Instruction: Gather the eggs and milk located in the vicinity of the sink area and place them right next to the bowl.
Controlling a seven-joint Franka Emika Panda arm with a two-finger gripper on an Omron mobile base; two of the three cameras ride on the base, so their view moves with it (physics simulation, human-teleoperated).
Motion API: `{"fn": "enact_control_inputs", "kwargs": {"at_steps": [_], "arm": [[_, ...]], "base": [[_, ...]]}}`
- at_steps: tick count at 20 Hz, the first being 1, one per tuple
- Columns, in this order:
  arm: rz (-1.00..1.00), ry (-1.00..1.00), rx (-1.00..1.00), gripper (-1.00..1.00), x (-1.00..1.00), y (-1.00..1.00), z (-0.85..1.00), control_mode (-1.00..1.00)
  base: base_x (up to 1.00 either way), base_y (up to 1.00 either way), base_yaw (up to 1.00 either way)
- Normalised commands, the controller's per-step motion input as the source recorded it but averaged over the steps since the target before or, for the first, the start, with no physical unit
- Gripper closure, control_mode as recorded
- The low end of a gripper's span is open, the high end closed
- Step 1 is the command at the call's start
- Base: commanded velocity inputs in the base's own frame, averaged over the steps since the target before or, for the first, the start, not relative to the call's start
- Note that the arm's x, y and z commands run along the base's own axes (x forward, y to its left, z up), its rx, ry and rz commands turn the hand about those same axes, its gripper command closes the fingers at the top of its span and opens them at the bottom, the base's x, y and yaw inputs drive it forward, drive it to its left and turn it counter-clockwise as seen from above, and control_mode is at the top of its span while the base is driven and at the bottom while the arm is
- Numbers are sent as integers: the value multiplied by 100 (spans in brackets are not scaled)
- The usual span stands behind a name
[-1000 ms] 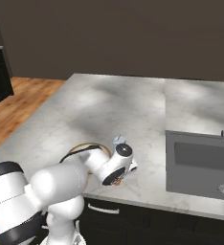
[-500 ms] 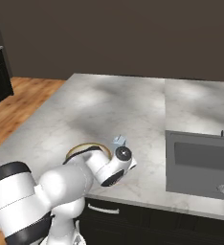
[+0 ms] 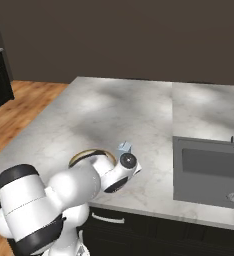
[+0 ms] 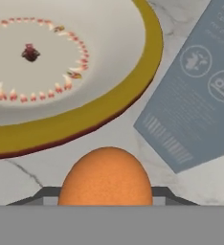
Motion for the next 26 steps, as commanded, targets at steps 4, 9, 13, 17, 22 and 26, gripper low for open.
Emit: {"fn": "enact_control_inputs", "kwargs": {"at_steps": [4,9,13,17,22,26], "arm": [[2,-7,0,100,10,0,-17,-100],[0,0,1,100,0,0,-9,-100],[0,0,1,-100,0,1,-7,-100],[0,0,0,-100,0,4,0,-100],[0,0,-1,-100,-10,0,14,-100],[0,0,-6,-100,-44,0,47,-100]], "base": [[0,0,0],[0,0,0],[0,0,0],[0,0,0],[0,0,0],[0,0,0]]}}
